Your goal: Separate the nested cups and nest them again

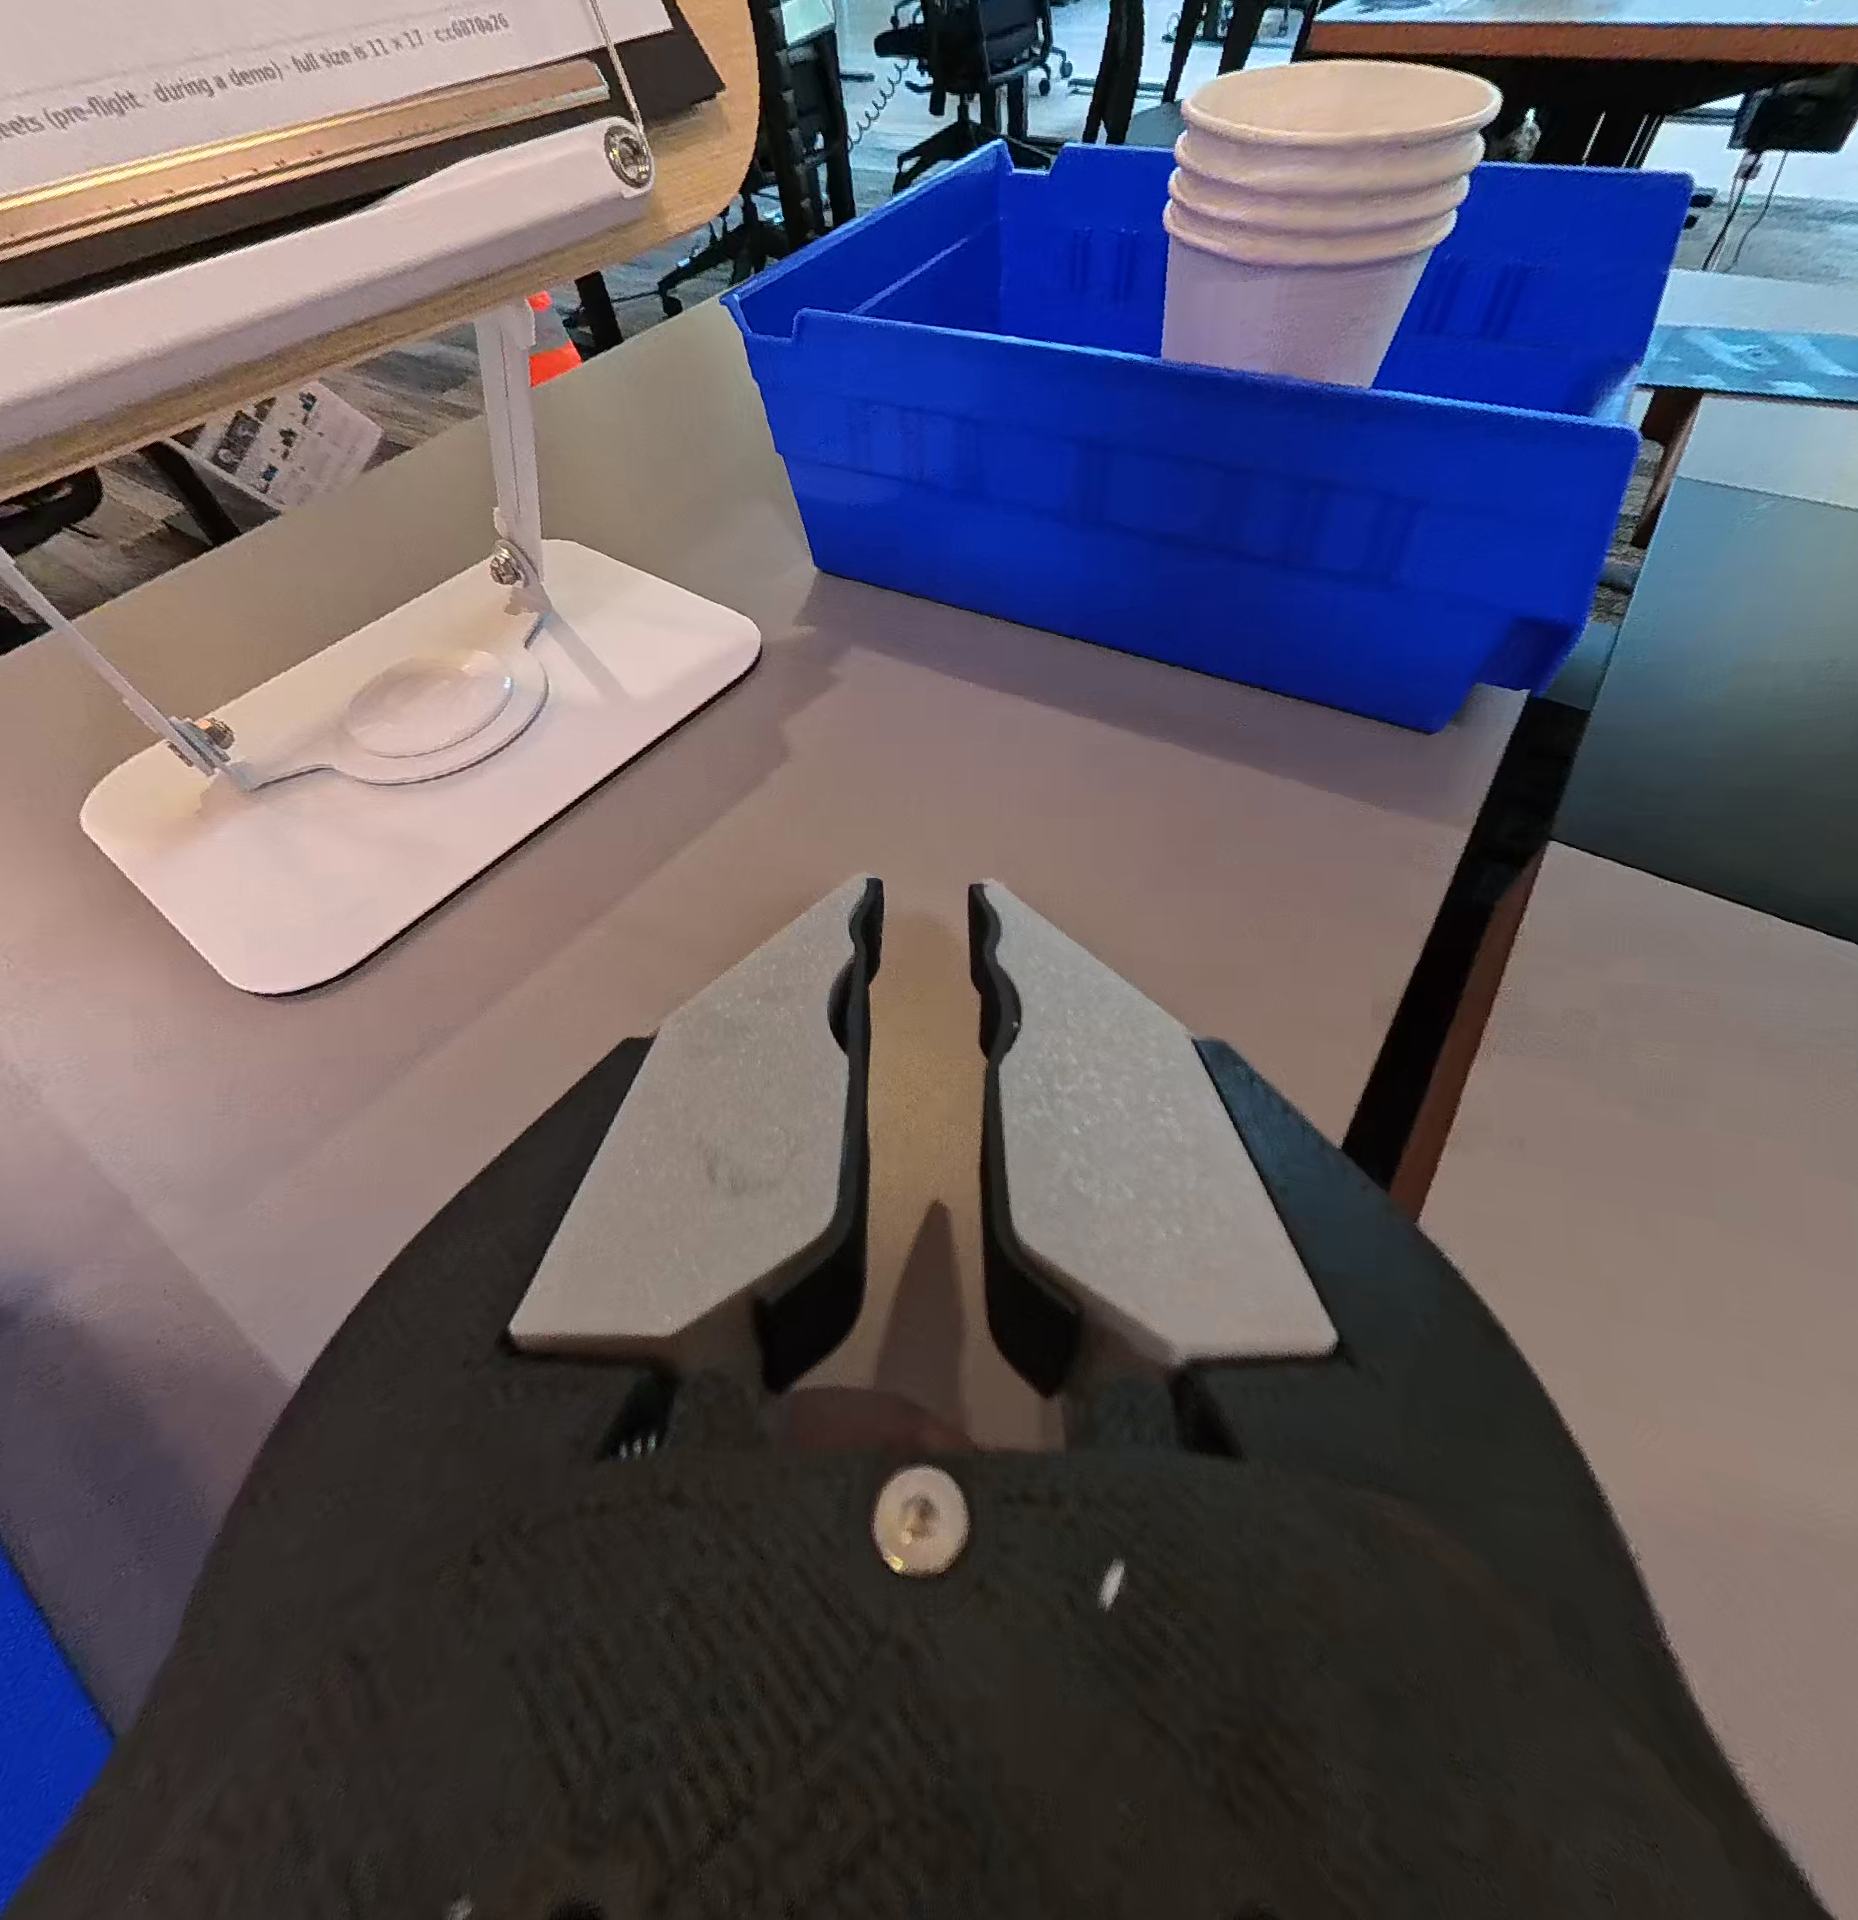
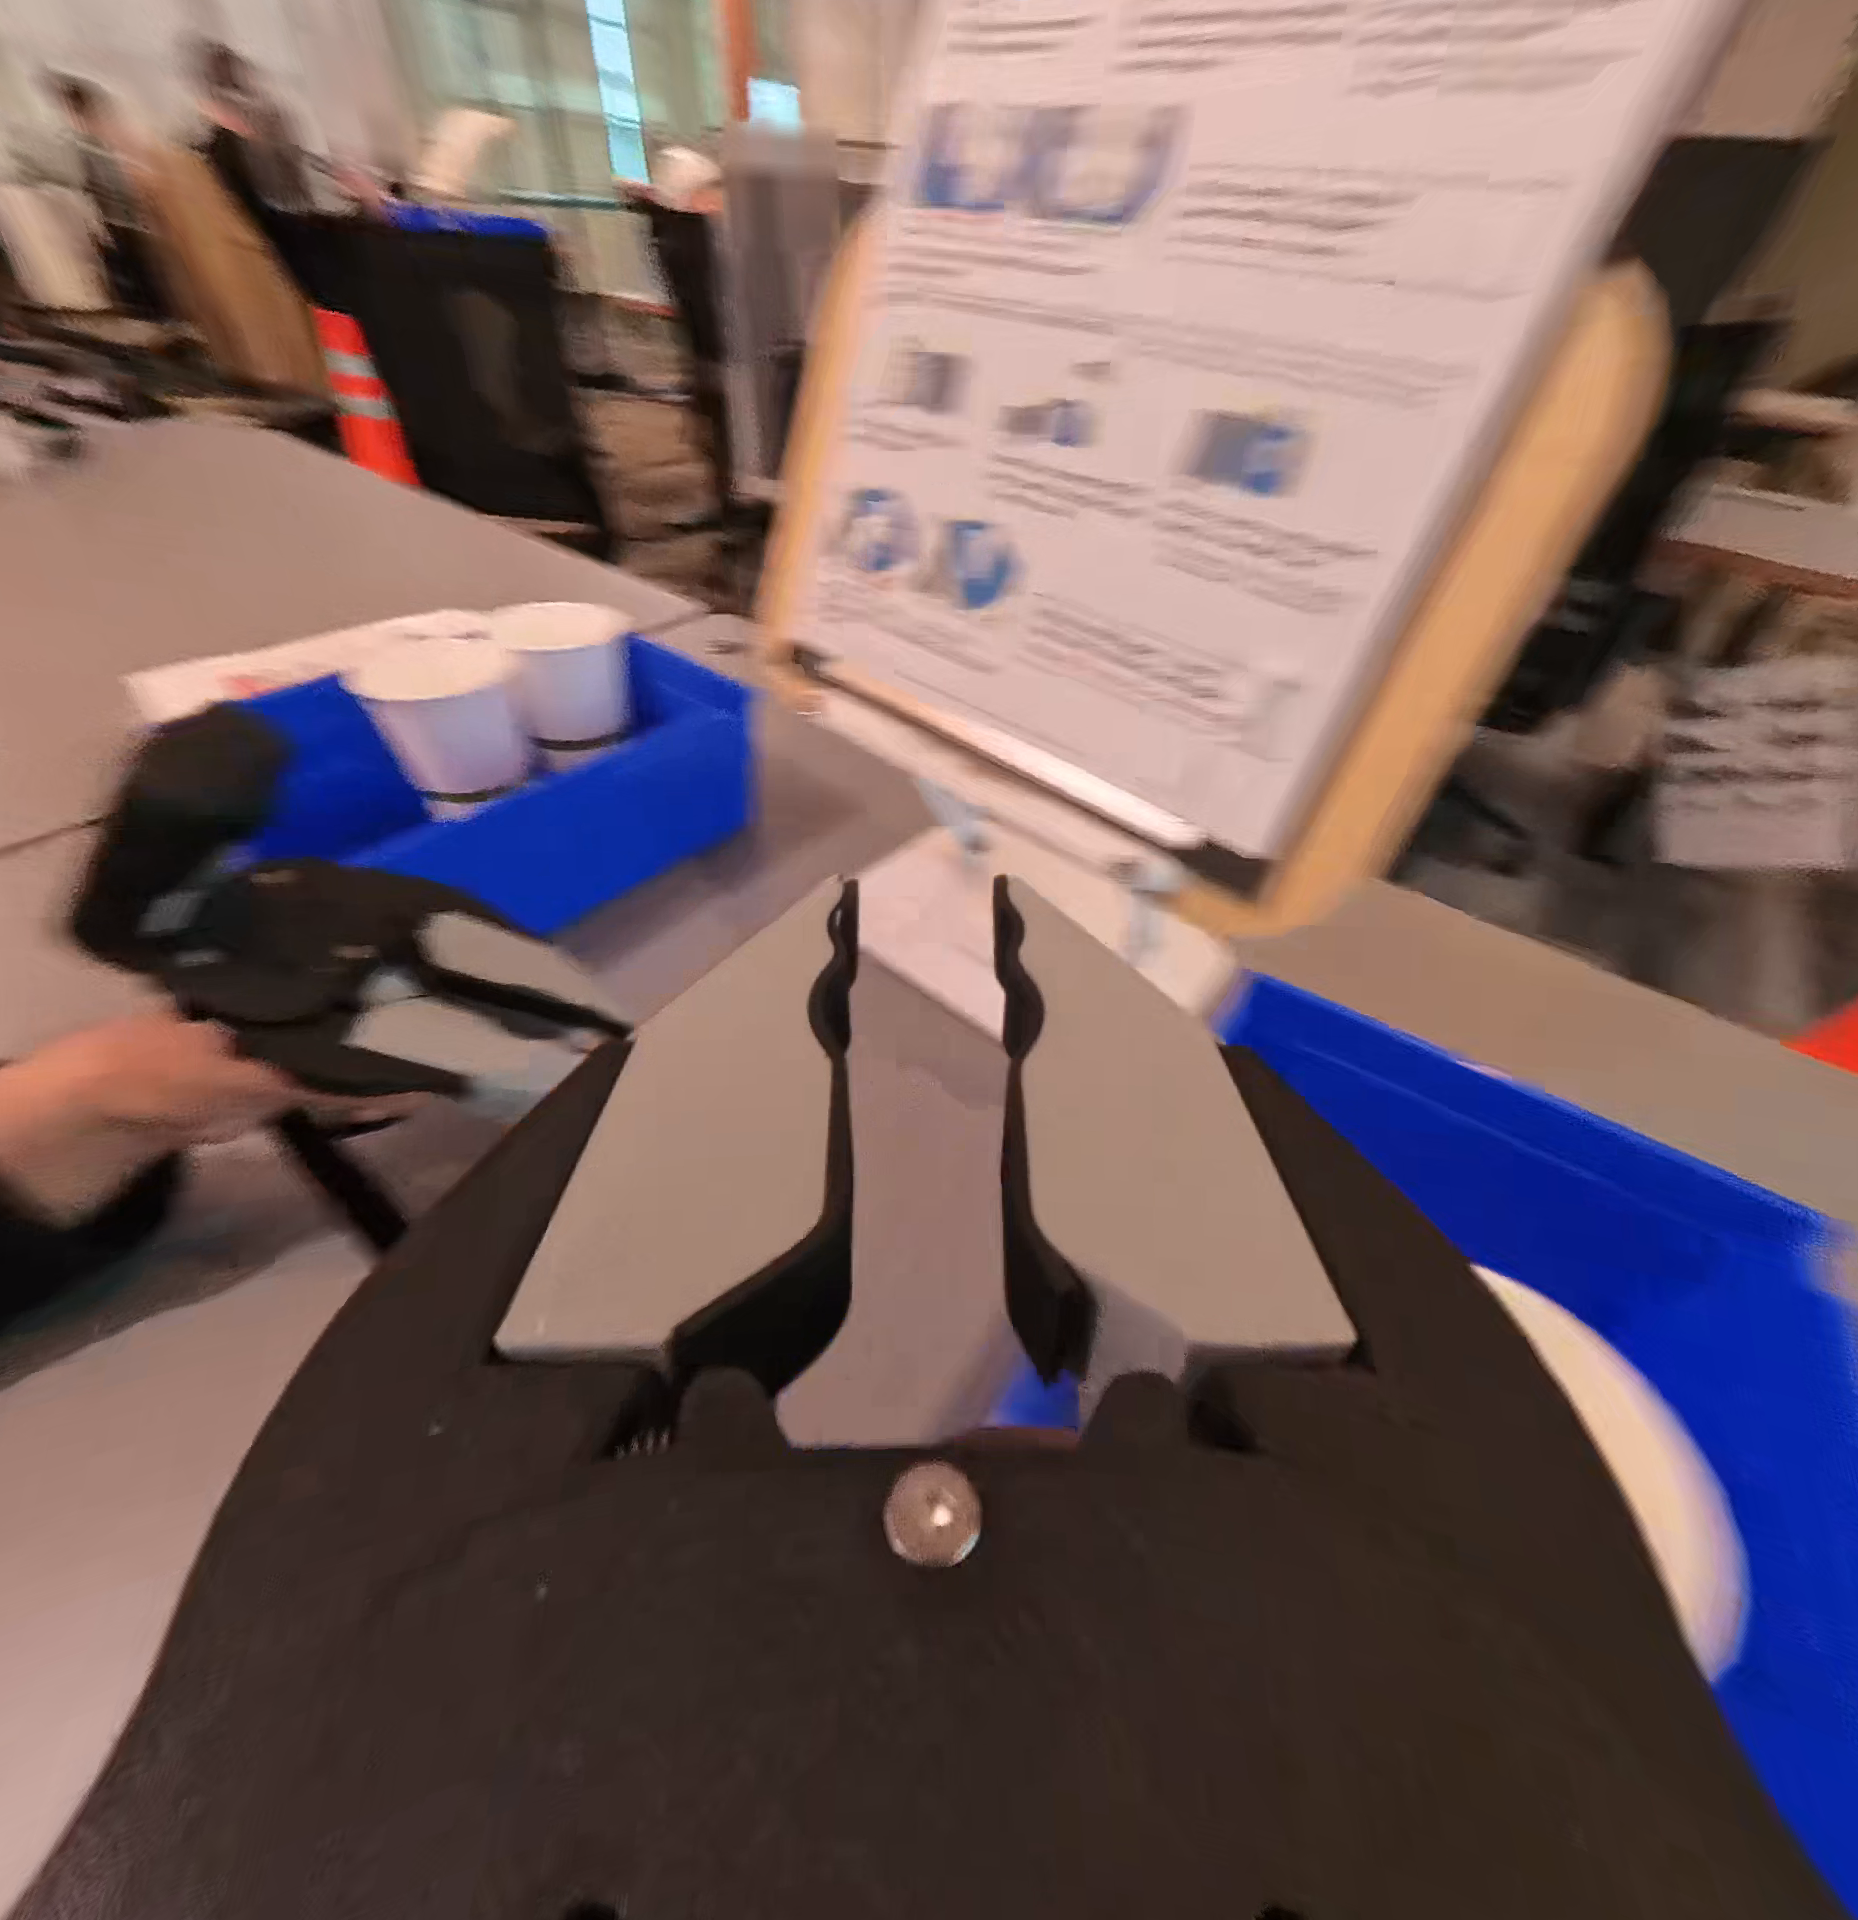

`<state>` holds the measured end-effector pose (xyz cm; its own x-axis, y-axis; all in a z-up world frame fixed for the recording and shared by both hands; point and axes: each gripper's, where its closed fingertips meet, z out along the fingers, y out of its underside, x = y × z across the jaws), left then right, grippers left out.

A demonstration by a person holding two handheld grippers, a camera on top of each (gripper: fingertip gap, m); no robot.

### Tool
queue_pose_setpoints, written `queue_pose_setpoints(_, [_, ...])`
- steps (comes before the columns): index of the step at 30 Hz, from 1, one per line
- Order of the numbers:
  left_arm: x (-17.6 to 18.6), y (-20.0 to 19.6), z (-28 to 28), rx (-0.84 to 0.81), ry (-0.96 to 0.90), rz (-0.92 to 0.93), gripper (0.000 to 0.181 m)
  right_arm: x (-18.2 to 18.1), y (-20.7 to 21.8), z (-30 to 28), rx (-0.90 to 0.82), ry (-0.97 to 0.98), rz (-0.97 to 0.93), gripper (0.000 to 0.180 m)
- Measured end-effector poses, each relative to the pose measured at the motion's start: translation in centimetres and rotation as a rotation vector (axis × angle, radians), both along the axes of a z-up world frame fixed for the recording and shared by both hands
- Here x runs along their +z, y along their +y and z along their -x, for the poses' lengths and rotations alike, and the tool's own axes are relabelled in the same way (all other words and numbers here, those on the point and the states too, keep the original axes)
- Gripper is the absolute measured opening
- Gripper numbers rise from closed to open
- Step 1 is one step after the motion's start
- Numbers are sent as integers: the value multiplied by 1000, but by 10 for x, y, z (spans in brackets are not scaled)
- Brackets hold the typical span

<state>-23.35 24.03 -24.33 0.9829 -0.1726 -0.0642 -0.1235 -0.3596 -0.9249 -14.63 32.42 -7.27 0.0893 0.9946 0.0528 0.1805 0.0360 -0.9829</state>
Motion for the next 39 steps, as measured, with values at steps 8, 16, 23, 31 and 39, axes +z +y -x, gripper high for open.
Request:
queue_pose_setpoints(8, [-2, 0, 3, 13, 18, 10, 14, -123, -81, 100, 122, -23, 71, 21])
queue_pose_setpoints(16, [-2, 2, -2, 16, 39, 8, 14, -158, -52, 113, 26, -60, -20, 23])
queue_pose_setpoints(23, [-16, 7, 2, 45, 143, 34, 14, -151, -55, 109, 22, -44, -78, 25])
queue_pose_setpoints(31, [-8, 6, 11, 91, 86, -3, 14, -141, -46, 104, -17, 7, -63, 24])
queue_pose_setpoints(39, [-4, 4, 15, 105, 70, -16, 14, -144, -38, 102, -20, 15, 20, 23])
